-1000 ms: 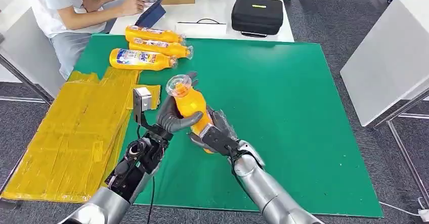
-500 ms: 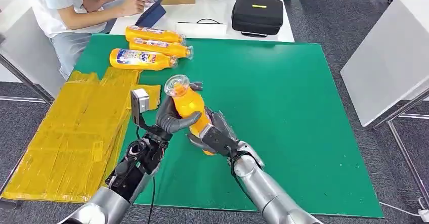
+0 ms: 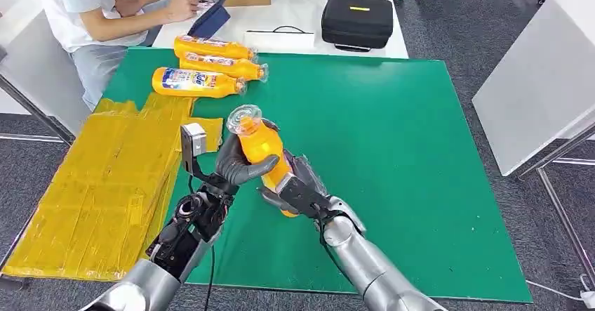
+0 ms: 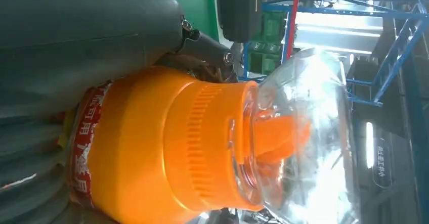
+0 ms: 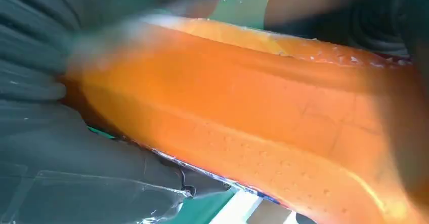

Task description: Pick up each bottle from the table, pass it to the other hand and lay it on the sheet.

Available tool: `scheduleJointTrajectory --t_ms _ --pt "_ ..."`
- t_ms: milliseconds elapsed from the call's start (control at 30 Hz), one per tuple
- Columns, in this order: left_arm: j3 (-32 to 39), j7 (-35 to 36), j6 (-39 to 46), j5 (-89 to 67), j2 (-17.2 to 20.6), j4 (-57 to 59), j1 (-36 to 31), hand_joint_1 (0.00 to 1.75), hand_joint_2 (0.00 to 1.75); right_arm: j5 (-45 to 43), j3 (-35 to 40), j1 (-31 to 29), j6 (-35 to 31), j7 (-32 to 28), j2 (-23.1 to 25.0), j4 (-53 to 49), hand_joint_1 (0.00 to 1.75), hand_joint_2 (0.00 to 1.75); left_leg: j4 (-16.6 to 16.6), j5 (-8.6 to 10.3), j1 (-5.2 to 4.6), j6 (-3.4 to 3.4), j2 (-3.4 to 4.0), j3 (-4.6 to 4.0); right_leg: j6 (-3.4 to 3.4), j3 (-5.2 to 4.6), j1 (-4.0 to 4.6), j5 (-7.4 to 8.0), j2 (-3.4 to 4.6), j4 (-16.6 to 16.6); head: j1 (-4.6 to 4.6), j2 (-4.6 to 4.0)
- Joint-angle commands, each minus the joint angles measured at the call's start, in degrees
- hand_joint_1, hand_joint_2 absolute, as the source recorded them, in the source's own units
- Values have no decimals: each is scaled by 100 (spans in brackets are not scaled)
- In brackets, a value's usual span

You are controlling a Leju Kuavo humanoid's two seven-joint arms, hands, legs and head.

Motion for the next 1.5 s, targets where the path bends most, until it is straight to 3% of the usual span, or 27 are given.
scheduleJointTrajectory --t_ms 33,200,233,267,300,467,500,600,700,733,833,867,933,1000,1200,1267,1333,1367,1467,1500 --pt "-17 29 56 28 17 424 -230 175 175 10 316 -190 -61 -45 -45 249 175 175 3 -18 7 -14 -1 36 -16 36 9 -16 -8 1 0 0" --pt "26 26 166 21 27 354 -212 175 175 -27 237 -181 -168 -62 -74 209 175 175 -1 -7 3 -8 -2 16 -9 17 5 -6 -6 -2 0 0" --pt "56 27 209 11 52 296 -209 175 175 -82 154 -168 -250 -76 -75 134 150 175 5 -20 7 -15 -1 38 -16 38 9 -18 -9 3 0 0" --pt "66 26 236 -1 63 270 -203 175 175 -87 146 -162 -269 -83 -82 103 17 175 12 -31 11 -20 0 53 -22 54 14 -27 -10 8 0 0" --pt "90 15 307 -64 113 202 -199 175 175 -121 66 -150 -394 -95 -106 -28 0 175 7 -23 9 -17 -1 42 -19 42 11 -21 -10 5 0 0" --pt "266 -67 1140 -816 286 166 -376 175 175 -122 -3 -39 -490 -14 -340 -814 0 175 2 -7 5 -10 -1 12 -10 13 6 -5 -6 0 0 0" --pt "402 -56 1446 -1038 337 282 -492 175 175 -112 -4 -11 -483 64 -384 -1029 0 175 14 -26 9 -18 3 38 -20 37 12 -22 -6 11 -2 0" --pt "854 -46 1648 -1188 520 637 -796 175 175 -163 -24 96 -389 235 -477 -1563 0 175 4 -6 5 -9 0 10 -11 10 6 -4 -5 2 2 0" --pt "1224 -164 2408 -1773 778 858 -1066 175 175 -319 -120 278 -283 505 -610 -2251 0 175 21 -38 16 -30 19 60 -32 55 20 -28 7 19 -4 0" --pt "1335 -236 2629 -2001 831 939 -1143 175 175 -395 -154 347 -244 578 -671 -2463 0 175 6 -11 9 -16 16 18 -17 10 12 -2 0 6 -2 0" --pt "1222 -602 4385 -3802 1130 1027 -1337 175 175 -642 -401 660 -282 748 -934 -3194 0 175 4 -3 16 -21 10 14 -21 9 19 -2 -9 3 0 0" --pt "1237 -577 4610 -4136 1152 924 -1301 175 175 -642 -487 778 -344 856 -1022 -3439 0 175 11 -13 21 -28 1 31 -27 29 25 -16 -21 10 0 0" --pt "1064 -237 5522 -5791 1354 733 -1207 175 175 -1138 -852 1073 -152 1155 -1201 -3982 0 175 0 -2 16 -22 5 18 -19 14 19 -5 -14 0 0 0" --pt "957 216 5861 -7192 1409 823 -1212 175 175 -1420 -1186 1305 -102 1287 -1337 -4325 0 175 2 -7 16 -22 -8 29 -21 29 19 -15 -28 2 0 0" --pt "669 897 6090 -9782 1528 1649 -1250 175 175 -1891 -1741 1660 222 1326 -1516 -4536 0 175 4 -9 11 -23 -24 29 -24 34 13 -18 -29 2 2 0" --pt "642 919 6086 -9949 1527 1818 -1244 175 175 -1919 -1790 1655 259 1340 -1518 -4516 0 175 -5 -1 5 -19 -10 10 -17 14 7 -3 -11 -6 0 0" --pt "491 937 6090 -10311 1386 2185 -1076 175 175 -1942 -1965 1604 333 1512 -1500 -4382 0 175 4 -25 11 -32 -12 54 -31 56 16 -24 -19 2 0 0" --pt "491 937 6090 -10311 1386 2185 -1076 175 175 -1942 -1965 1604 333 1512 -1500 -4382 0 175 -5 -4 4 -21 -13 18 -18 20 7 -6 -16 -4 0 0" --pt "190 1155 6081 -10613 1302 2391 -943 175 175 -1941 -2057 1580 417 1548 -1486 -4228 0 175 -8 -6 5 -22 -11 26 -18 25 8 -7 -14 -8 0 0" --pt "68 1235 6090 -10613 1254 2533 -935 175 175 -1936 -2075 1583 444 1547 -1488 -4153 0 175 -1 -31 13 -35 -13 71 -32 71 18 -30 -23 -2 0 0"
